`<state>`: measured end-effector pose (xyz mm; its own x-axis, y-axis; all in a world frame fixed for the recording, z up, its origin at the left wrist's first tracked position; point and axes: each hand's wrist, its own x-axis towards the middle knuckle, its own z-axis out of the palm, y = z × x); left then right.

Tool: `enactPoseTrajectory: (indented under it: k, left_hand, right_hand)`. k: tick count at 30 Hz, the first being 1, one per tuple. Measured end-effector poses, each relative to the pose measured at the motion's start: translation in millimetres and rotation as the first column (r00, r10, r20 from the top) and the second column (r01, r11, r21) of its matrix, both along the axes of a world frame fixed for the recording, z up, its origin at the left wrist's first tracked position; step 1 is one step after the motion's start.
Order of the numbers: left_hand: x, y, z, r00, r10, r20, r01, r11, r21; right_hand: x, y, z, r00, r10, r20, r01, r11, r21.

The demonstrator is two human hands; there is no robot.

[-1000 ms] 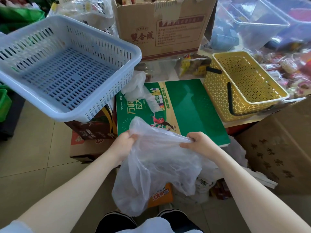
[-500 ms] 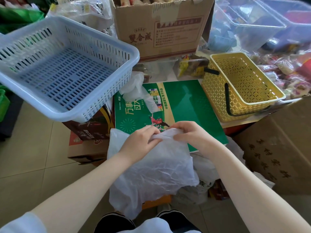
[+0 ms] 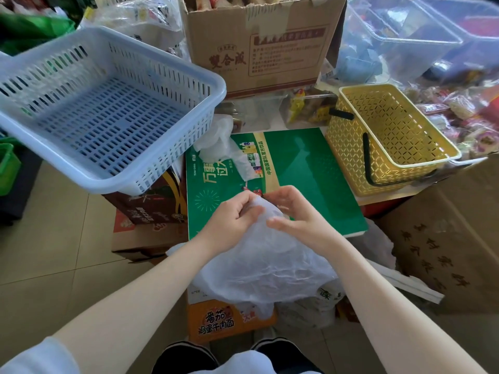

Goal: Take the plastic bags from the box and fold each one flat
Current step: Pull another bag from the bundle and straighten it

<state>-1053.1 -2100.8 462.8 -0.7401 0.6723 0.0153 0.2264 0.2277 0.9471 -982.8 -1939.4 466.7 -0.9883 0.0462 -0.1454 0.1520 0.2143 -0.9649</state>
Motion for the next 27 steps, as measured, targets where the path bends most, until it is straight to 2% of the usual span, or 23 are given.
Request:
enactPoseTrajectory:
  k: [3,6,8,11,14,17,19,21,23,25,27]
  left_hand:
    - [-1,-7,-4,0.993,0.094,0.073,-0.098,0.994,0.056]
    - [-6,-18,-13,0.965,0.216,0.147,-0.223,0.974,0.038]
    - [-9,-25,-17,0.955,0.253,0.153,-0.256,0.967,0.003]
    - [-12,-36,-22,0.959,0.264,0.103,-0.258,0.964,-0.062]
    - [-12,-47,-34,0.959,0.264,0.108,-0.248,0.959,-0.14]
    - [-14,-56,-48,0.965,0.26,0.045,-0.23,0.913,-0.336]
    - [-12,-56,-49,0.987,0.139,-0.082,-0.162,0.866,-0.473]
    - [-9,-47,-43,0.965,-0.036,-0.259,-0.093,0.879,-0.468]
    - [-5,-33,-35,0.918,-0.148,-0.367,-0.017,0.912,-0.409]
    - [-4,-21,-32,0.911,-0.199,-0.361,0.046,0.919,-0.391]
    - [-6,-15,-33,0.937,-0.2,-0.286,0.077,0.918,-0.389]
  right_hand:
    - [11,13,-8,0.98,0.104,0.168,-0.114,0.992,0.046]
    - [19,12,-15,0.94,0.225,0.257,-0.291,0.921,0.259]
    - [18,12,-20,0.927,0.234,0.294,-0.34,0.856,0.39]
    - [17,19,-24,0.951,0.128,0.281,-0.261,0.821,0.507]
    - [15,33,-30,0.981,-0.119,0.153,0.0,0.792,0.611]
    - [11,31,-30,0.97,-0.192,0.145,0.068,0.796,0.601]
    - [8,25,-27,0.973,-0.177,0.149,0.067,0.83,0.553]
    - [3,18,-23,0.979,-0.157,0.131,0.069,0.856,0.512]
    - [-1,10,-19,0.986,-0.131,0.107,0.062,0.867,0.494]
    - [-3,5,-12,0.991,-0.099,0.085,0.049,0.886,0.461]
    - [-2,8,-7,0.995,-0.067,0.071,0.035,0.925,0.379]
